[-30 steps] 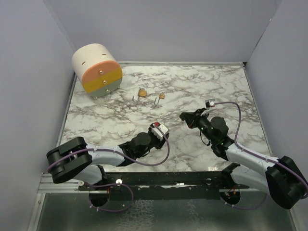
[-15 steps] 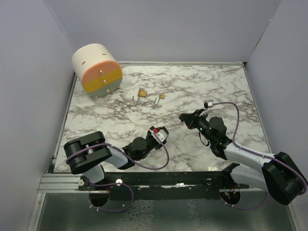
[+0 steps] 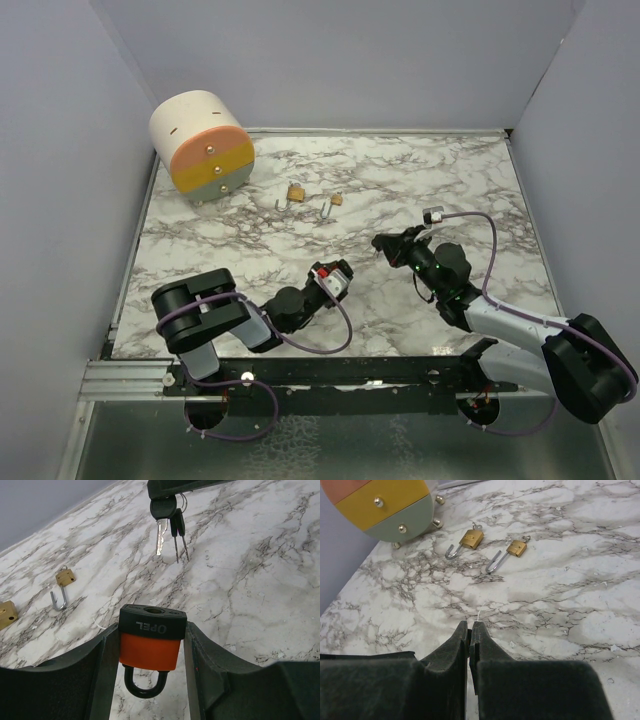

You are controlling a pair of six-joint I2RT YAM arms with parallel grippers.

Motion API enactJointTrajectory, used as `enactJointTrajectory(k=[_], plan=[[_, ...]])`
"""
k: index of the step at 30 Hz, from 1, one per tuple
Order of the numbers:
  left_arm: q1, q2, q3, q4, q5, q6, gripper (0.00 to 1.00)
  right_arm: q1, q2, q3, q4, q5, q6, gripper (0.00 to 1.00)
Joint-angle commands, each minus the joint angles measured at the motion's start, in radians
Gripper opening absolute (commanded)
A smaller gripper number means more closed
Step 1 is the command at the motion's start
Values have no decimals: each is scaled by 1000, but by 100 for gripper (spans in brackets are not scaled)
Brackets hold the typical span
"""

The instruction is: Unlock with the key

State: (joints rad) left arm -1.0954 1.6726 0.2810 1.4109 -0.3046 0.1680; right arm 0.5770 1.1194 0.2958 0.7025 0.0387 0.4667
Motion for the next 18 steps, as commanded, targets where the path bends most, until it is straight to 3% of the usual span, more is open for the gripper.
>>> enactJointTrajectory(k=[1, 8, 18], plan=[[-5, 45, 36, 114, -37, -3, 0, 7, -5, -12, 59, -2, -33, 1], [-4, 101, 43, 176, -60, -30, 0, 7, -12, -61, 161, -11, -77, 1], [-4, 107, 86, 131, -73, -24, 0, 7, 47, -67, 252, -38, -99, 1]])
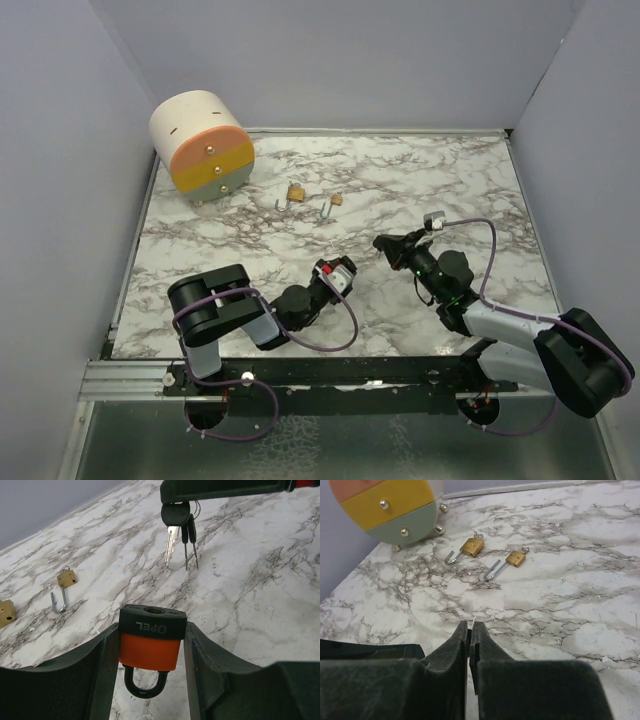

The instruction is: Unlock with the key

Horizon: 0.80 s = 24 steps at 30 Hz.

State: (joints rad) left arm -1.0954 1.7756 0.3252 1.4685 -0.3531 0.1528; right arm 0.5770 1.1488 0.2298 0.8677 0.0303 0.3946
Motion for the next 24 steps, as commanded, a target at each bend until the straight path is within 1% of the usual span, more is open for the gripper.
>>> enactJointTrajectory(k=[1, 10, 24], plan=[[-3, 7, 44, 73, -26, -7, 0, 7, 23, 0, 92, -34, -29, 1], [4, 32, 68, 63, -29, -9, 0, 7, 43, 6, 121, -61, -38, 1], [12, 35, 111, 7, -20, -10, 0, 16, 70, 14, 134, -86, -42, 1]])
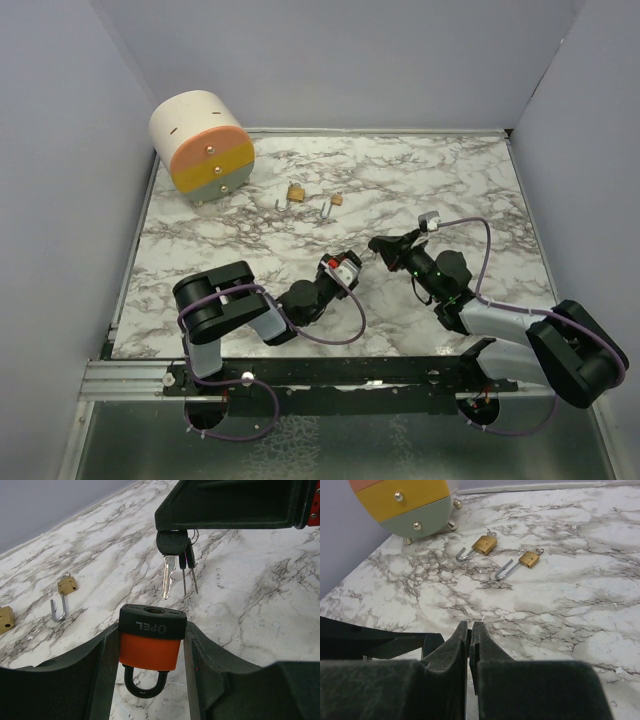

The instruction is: Unlock with the key

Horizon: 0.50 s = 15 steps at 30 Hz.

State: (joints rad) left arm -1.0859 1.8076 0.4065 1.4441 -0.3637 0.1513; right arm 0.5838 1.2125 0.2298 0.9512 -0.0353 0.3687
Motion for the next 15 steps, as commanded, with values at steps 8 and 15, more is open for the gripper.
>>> enactJointTrajectory(k=[8, 15], plan=[[4, 2, 41, 12, -3, -10, 0, 14, 18, 17, 51, -27, -17, 1], [4, -10, 54, -21, 8, -7, 0, 18, 31, 23, 52, -28, -24, 1]])
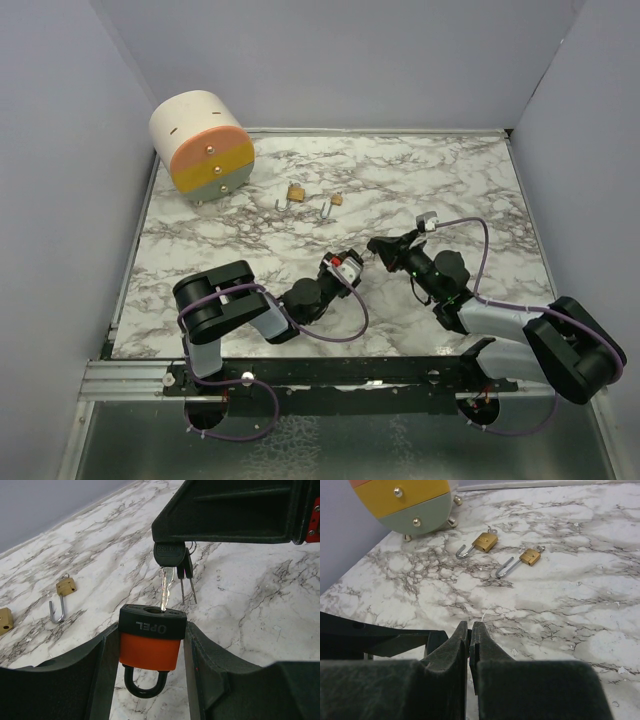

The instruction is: Unlock with the key

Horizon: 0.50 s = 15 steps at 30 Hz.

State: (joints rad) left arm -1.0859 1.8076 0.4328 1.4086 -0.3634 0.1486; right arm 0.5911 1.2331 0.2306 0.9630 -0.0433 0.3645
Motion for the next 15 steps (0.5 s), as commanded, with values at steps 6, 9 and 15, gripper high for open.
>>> enactJointTrajectory(k=[6, 9, 15], plan=[[3, -14, 35, 1, 18, -5, 0, 13, 14, 26, 40, -21, -25, 1], [4, -18, 34, -1, 20, -5, 0, 15, 19, 27, 42, -22, -25, 1], [4, -37, 29, -5, 39, 0, 0, 18, 34, 30, 46, -21, -30, 1]])
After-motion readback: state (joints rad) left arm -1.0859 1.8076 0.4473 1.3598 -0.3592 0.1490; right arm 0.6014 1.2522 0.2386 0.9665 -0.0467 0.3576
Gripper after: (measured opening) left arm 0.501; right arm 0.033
